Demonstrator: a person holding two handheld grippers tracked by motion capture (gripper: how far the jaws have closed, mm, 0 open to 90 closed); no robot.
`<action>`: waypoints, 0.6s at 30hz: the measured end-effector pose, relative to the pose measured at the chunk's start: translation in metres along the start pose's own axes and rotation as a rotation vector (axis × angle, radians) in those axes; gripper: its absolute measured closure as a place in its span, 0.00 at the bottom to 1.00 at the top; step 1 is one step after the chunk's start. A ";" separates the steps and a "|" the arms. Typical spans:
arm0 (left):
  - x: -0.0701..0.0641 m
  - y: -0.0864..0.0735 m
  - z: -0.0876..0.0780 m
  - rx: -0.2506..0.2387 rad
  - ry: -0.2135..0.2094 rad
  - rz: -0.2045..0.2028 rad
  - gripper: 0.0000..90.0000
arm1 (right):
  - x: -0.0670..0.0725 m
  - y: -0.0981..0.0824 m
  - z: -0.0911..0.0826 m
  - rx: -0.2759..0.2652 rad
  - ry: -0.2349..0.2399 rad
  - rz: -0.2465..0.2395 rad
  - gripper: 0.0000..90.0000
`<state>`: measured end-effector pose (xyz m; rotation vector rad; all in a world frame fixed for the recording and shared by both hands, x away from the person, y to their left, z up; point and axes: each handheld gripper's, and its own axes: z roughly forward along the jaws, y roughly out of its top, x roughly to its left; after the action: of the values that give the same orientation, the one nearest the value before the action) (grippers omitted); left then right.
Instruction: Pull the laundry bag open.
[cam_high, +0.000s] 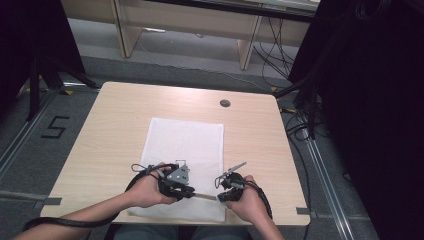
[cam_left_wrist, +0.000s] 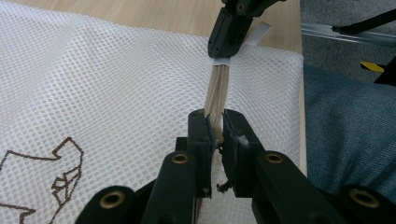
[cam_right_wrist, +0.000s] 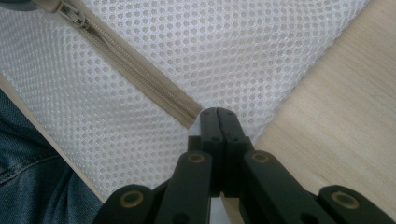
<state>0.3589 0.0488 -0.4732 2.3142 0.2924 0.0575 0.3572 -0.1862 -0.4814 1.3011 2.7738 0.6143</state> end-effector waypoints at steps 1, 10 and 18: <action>0.001 0.000 -0.001 0.000 0.004 0.006 0.91 | -0.001 0.000 0.000 -0.006 0.001 -0.015 1.00; 0.002 -0.004 -0.005 -0.003 0.004 -0.008 0.91 | 0.000 0.000 0.000 -0.002 -0.001 -0.004 1.00; 0.002 -0.005 -0.004 -0.004 0.000 -0.009 0.91 | 0.000 0.000 0.000 -0.002 -0.001 -0.004 1.00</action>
<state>0.3597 0.0559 -0.4741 2.3093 0.3024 0.0533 0.3573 -0.1863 -0.4814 1.2953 2.7741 0.6157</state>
